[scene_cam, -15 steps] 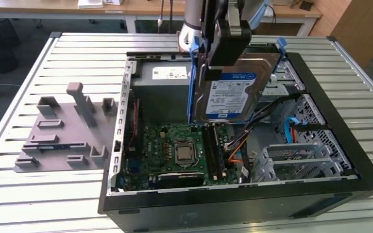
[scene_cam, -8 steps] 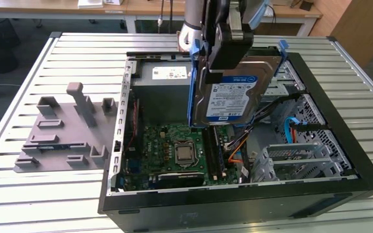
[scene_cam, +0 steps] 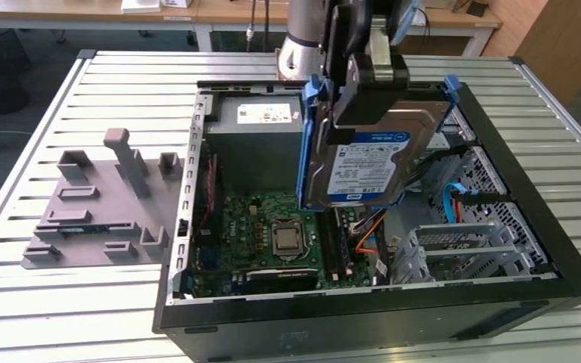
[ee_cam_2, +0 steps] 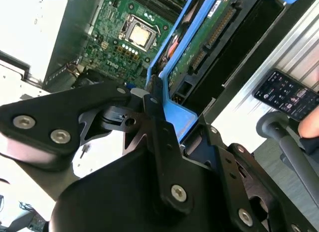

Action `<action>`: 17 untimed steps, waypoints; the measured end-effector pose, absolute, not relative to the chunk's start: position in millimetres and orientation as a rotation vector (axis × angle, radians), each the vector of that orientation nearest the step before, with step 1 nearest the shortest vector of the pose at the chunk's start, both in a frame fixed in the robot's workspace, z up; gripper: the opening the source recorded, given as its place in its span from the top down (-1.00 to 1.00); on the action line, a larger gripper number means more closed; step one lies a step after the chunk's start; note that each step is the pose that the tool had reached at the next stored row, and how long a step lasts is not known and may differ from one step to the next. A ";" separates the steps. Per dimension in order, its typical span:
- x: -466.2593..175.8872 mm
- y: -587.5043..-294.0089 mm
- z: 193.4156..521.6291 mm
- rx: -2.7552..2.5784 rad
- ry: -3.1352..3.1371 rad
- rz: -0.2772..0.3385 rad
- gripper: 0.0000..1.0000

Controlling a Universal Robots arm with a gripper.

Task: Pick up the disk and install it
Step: 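Insert the disk into the insertion slot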

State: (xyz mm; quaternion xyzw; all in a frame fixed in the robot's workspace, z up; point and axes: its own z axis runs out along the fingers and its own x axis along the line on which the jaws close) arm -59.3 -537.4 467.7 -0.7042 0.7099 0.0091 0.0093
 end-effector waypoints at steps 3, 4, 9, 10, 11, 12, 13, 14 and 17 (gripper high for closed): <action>-46.2 -537.5 467.4 -2.199 2.217 0.028 0.27; -42.4 -537.4 467.3 -2.200 2.217 0.028 0.27; -35.0 -540.8 466.1 -2.199 2.217 0.028 0.27; -34.8 -543.3 465.6 -2.199 2.217 0.028 0.27; -34.7 -546.3 465.0 -2.199 2.217 0.028 0.27; -34.6 -549.1 464.5 -2.199 2.217 0.028 0.27; -34.5 -551.7 464.3 -2.199 2.217 0.028 0.27; -34.4 -554.1 463.9 -2.199 2.217 0.028 0.27; -32.3 -557.7 463.1 -2.199 2.217 0.028 0.27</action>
